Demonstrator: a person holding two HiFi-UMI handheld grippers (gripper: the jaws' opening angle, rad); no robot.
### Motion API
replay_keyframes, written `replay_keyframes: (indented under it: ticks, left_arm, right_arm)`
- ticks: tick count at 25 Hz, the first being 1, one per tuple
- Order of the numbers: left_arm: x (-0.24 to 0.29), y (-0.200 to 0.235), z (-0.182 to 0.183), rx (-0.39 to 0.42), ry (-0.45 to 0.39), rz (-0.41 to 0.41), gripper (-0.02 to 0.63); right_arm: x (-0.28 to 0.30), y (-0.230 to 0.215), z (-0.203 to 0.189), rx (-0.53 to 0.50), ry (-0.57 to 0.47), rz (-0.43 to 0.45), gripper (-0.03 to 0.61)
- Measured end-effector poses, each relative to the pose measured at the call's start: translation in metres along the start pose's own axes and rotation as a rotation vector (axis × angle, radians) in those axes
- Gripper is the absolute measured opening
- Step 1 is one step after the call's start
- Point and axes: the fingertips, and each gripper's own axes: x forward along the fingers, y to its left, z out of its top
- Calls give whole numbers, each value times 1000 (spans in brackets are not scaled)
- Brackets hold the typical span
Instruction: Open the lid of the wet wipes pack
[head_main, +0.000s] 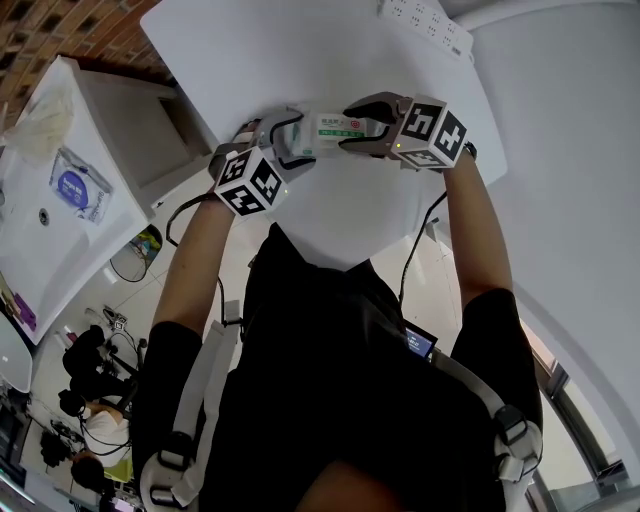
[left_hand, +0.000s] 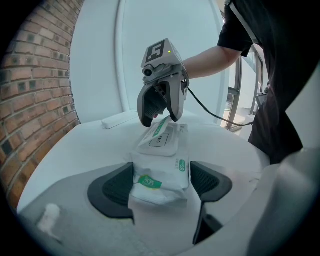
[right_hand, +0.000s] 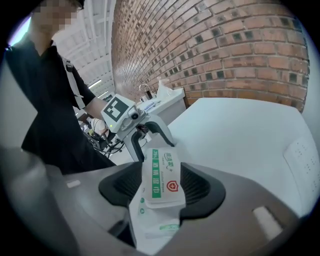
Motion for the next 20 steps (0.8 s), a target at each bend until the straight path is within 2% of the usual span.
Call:
replay_keyframes:
  ticks: [6,11,20]
  left_arm:
    - [0,0,0,1,2,-4,362]
    - [1,0,-2,19,2,2,362]
    - [-1,0,-2,6,3,-6,362]
  right_arm:
    - [-20,-13,20,-58,-60,-81,229]
    - [-35,-37,34,-84,-142,-197,195]
    - [-34,-59,33,-102,-161,-305,158]
